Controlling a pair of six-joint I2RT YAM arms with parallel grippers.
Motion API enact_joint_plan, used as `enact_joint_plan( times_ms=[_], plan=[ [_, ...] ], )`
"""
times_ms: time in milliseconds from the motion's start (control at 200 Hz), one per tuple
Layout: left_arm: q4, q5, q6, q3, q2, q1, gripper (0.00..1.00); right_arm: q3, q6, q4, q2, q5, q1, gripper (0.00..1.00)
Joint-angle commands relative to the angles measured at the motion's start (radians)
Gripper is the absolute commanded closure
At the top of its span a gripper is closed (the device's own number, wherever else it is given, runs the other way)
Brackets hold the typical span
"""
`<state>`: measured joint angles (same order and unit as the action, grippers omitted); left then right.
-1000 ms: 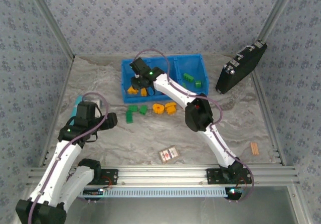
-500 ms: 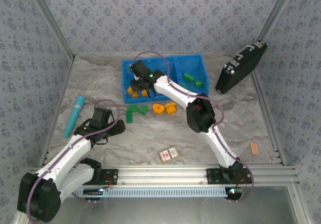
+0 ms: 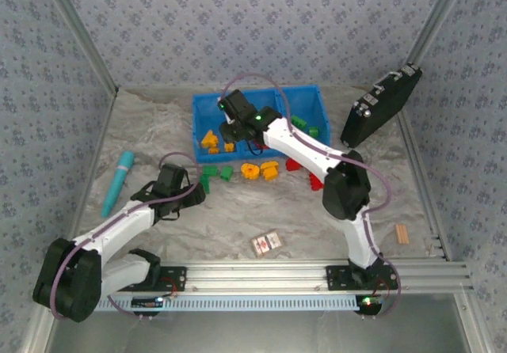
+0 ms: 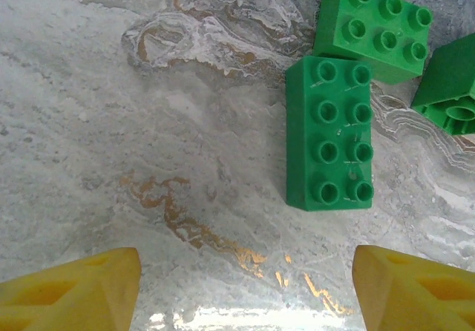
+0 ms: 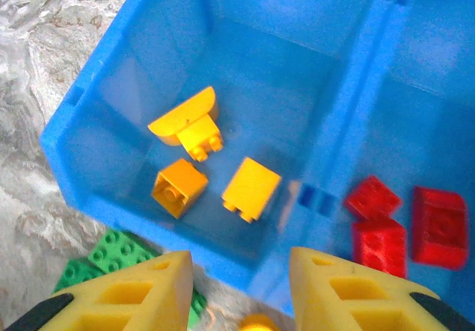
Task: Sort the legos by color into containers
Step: Pick up the lego from the center of the table.
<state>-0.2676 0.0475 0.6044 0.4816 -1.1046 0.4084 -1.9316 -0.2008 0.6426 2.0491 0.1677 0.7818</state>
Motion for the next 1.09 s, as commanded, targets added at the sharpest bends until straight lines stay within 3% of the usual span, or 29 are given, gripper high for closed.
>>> enact_joint_plan(
  times_ms=[0,260,540,975,1090],
  plan=[
    [0.08,0.012,0.006,0.036,-0.038,0.007,0.26,0.087,0.013,0.091,-0.133,0.089,-0.019,0.6],
    [0.145,-0.038,0.016,0.082,-0.173,0.016,0.3,0.253,-0.048,0.206,-0.302,0.223,-0.063,0.59],
    [0.186,-0.049,0.005,0.125,-0.265,0.025,0.31,0.399,-0.102,0.236,-0.433,0.259,-0.091,0.58],
    [0.153,-0.017,0.021,0.179,-0.404,0.053,0.36,0.416,-0.105,0.234,-0.464,0.255,-0.123,0.58],
    [0.146,-0.017,0.014,0.197,-0.446,0.067,0.43,0.416,-0.106,0.237,-0.467,0.259,-0.126,0.58]
  ],
)
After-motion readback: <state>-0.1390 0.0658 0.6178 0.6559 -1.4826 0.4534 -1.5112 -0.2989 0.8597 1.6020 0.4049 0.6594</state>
